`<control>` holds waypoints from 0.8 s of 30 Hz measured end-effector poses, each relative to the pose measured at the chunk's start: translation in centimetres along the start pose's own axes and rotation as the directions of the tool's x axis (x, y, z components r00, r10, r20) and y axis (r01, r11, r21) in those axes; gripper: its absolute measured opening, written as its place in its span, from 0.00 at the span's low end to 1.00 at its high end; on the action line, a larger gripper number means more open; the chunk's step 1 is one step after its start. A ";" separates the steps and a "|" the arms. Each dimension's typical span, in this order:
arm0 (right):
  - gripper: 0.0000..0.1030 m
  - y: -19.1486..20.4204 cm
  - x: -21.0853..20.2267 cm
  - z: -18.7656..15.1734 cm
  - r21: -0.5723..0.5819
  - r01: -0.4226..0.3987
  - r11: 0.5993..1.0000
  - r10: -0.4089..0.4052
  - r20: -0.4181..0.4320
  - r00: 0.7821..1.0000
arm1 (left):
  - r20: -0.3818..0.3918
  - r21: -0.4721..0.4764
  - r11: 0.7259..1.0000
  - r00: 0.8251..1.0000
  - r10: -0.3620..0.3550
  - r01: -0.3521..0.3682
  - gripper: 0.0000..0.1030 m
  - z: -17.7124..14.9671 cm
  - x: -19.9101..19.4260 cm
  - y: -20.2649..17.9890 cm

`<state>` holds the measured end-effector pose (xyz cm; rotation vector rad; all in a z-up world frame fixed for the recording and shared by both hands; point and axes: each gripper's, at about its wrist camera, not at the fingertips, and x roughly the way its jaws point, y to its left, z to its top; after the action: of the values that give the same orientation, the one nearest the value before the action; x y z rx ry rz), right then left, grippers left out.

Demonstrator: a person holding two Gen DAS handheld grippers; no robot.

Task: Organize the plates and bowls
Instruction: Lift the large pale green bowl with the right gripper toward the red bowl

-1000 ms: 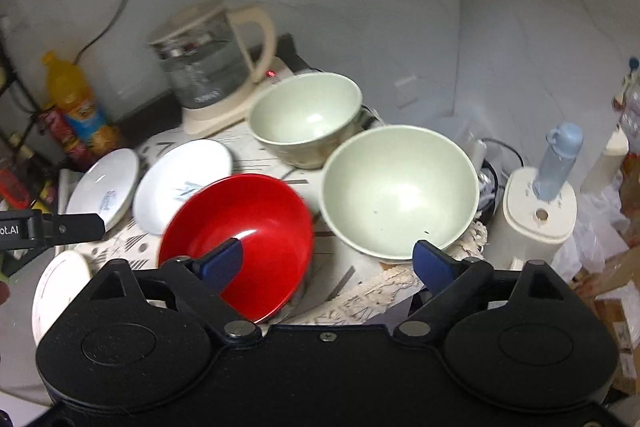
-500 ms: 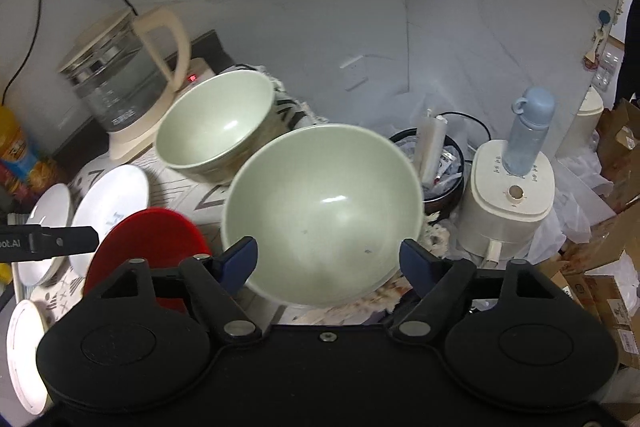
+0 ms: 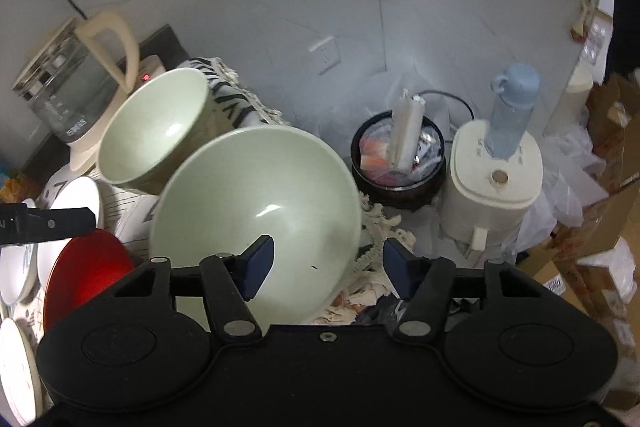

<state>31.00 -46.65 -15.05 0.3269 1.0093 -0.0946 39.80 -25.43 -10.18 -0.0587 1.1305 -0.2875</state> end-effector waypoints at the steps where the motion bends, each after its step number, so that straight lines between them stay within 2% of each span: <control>1: 0.49 -0.1 0.3 -0.1 -0.002 0.000 1.000 0.000 -0.008 1.000 | -0.005 0.002 1.000 1.000 -0.006 0.006 0.44 0.2 0.5 -0.3; 6: 0.35 -0.9 1.2 -0.4 0.029 -0.006 1.000 0.008 -0.046 0.999 | -0.040 -0.009 1.000 0.999 -0.021 0.021 0.34 0.9 2.9 -1.0; 10: 0.32 -1.0 1.6 -0.5 0.035 -0.019 0.999 0.020 -0.046 0.999 | -0.065 -0.029 0.999 0.997 -0.035 0.033 0.27 1.2 4.3 -1.3; 18: 0.27 -1.3 2.9 -0.4 0.055 -0.024 0.998 0.027 -0.055 0.998 | -0.134 -0.014 1.000 0.991 -0.027 0.025 0.27 1.7 7.6 -1.9; 24: 0.13 -1.1 3.4 -0.3 0.054 -0.029 0.998 0.032 -0.059 0.998 | -0.150 -0.021 1.000 0.989 -0.014 0.010 0.14 1.6 9.1 -2.2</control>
<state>32.36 -47.34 -18.30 0.3954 1.0620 -0.0843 44.42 -29.99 -17.06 -0.0629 1.2829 -0.2948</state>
